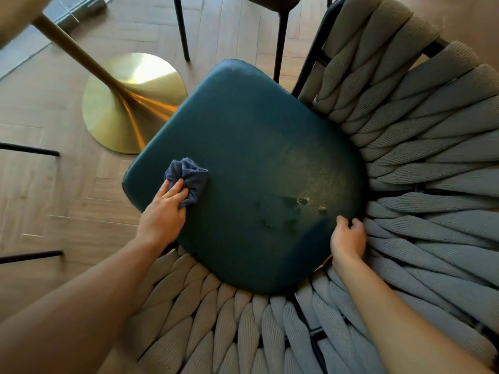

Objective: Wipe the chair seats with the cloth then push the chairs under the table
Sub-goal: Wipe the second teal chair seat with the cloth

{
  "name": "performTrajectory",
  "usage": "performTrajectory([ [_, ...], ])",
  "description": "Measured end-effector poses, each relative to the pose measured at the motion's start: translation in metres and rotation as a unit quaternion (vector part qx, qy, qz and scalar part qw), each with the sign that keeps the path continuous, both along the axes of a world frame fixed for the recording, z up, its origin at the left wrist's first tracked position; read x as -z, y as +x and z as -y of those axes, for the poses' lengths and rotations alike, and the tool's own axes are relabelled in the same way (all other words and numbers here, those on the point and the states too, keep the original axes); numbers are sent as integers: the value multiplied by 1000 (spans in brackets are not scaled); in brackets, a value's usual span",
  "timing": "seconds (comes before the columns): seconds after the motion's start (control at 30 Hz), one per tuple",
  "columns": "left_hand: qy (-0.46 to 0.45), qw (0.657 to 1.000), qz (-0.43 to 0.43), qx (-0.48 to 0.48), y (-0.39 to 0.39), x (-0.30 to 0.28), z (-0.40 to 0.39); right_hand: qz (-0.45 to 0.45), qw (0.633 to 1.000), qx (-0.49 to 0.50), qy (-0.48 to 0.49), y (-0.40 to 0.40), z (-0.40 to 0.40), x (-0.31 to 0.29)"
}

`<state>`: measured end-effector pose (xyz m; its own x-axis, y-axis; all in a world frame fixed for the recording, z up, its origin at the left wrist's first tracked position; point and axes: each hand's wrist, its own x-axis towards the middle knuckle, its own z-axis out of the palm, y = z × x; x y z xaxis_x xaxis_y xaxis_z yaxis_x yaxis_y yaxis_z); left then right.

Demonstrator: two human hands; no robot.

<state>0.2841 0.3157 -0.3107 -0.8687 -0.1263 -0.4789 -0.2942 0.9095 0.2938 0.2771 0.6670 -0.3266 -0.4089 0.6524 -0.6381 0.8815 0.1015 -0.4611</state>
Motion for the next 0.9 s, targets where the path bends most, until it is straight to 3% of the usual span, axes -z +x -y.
performTrajectory([
  [0.1,-1,993,8,-117,-3,-3,-25,9,1000,8,-12,3,1,-1],
  [0.23,-30,930,15,-367,-6,5,-88,11,1000,12,-23,2,1,0],
  [0.33,-43,901,-6,-431,-19,18,-111,12,999,18,-23,2,-5,6],
  [0.4,-43,924,-38,-378,-21,27,-119,5,1000,21,-22,2,-7,11],
  [0.5,18,986,-84,-141,3,29,-120,1,999,31,-27,2,-9,15],
  [0.57,34,995,-77,-46,26,26,-105,-3,999,34,-36,1,-10,15],
  [0.63,15,995,-73,-69,34,25,-91,-4,999,33,-43,2,-11,12],
  [0.77,-29,957,-67,-282,-5,30,-140,-10,999,23,-48,4,-12,10],
  [0.8,-30,952,-65,-297,-14,32,-160,-11,999,20,-46,5,-13,11],
  [0.9,-13,987,-88,-131,-4,41,-196,-7,999,19,-43,5,-16,12],
])
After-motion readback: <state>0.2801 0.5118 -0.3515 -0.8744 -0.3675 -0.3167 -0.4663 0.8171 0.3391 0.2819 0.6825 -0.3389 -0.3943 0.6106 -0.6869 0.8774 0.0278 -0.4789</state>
